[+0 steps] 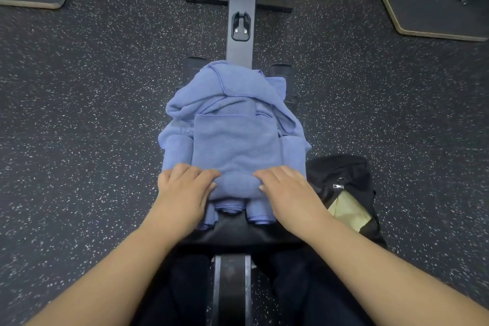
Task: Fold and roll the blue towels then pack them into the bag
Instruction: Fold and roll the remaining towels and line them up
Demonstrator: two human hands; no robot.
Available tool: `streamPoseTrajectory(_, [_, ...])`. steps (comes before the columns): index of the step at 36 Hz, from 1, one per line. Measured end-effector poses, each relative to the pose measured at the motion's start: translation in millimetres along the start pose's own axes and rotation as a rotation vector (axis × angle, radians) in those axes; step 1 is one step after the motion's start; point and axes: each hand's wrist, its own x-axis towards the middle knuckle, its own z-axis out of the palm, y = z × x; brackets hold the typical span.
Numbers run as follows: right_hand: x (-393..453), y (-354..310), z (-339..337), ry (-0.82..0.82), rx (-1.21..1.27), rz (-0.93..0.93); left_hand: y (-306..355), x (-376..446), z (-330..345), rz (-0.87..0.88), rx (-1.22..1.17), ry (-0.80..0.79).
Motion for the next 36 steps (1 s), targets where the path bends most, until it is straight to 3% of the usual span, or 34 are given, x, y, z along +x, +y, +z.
streamPoseTrajectory(6, [4.2,-3.0,1.2,0.028,-0.062,0.032,4.7,2.4,-3.0,-0.028,-0.043,0.027])
streamPoseTrajectory(10, [7.0,-2.4,3.8,0.08,-0.066,0.029,10.2,4.7,-9.1,0.05,-0.074,0.019])
streamPoseTrajectory(21, [14.1,0.7,3.8,0.208,-0.09,0.083,11.8,4.9,-11.1,0.051,0.026,-0.014])
streamPoseTrajectory(27, [12.6,-5.3,-1.3,0.171,0.009,-0.02,12.0,5.9,-6.7,0.048,0.098,0.009])
streamPoseTrajectory(36, [11.5,-7.9,-2.5,0.144,-0.021,0.038,9.0,7.2,1.4,0.019,0.149,0.145])
